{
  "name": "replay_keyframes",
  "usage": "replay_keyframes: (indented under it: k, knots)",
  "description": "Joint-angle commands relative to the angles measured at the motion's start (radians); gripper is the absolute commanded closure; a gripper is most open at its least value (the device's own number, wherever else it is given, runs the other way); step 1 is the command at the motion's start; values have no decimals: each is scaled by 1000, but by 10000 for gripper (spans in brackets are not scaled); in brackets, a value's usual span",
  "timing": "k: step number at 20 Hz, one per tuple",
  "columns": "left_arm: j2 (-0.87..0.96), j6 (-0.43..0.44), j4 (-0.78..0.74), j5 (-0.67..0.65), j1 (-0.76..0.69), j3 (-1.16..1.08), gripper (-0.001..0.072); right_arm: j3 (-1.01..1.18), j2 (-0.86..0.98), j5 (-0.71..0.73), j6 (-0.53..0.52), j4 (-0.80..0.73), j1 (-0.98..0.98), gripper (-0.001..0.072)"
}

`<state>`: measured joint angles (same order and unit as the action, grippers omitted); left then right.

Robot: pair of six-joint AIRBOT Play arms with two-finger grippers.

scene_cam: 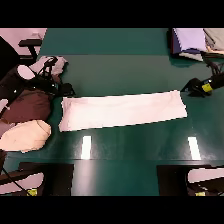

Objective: Fold the shirts.

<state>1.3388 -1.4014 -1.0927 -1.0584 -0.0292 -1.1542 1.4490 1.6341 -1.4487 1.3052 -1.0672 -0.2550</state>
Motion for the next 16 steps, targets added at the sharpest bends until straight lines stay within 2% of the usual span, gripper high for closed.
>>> replay_keyframes:
  k: [1,4,8,10,13,15,16]
  knots:
    - [3,5,80,-29,-4,-24,673,-99,-9,-3,-39,29,-118,115]
    - [5,0,92,13,-69,-24,679,-170,36,3,-91,30,-156,118]
    - [29,-93,98,84,-202,-24,680,-200,95,34,-137,139,-98,126]
    - [60,-93,113,118,-273,-24,680,-177,117,60,-136,161,-53,248]
    - [143,-92,149,177,-380,-45,680,-135,114,58,-137,158,8,594]
    - [219,-91,164,198,-436,-95,680,-104,82,58,-137,158,25,696]
    - [261,-92,167,196,-456,-132,680,-82,58,51,-137,161,26,695]
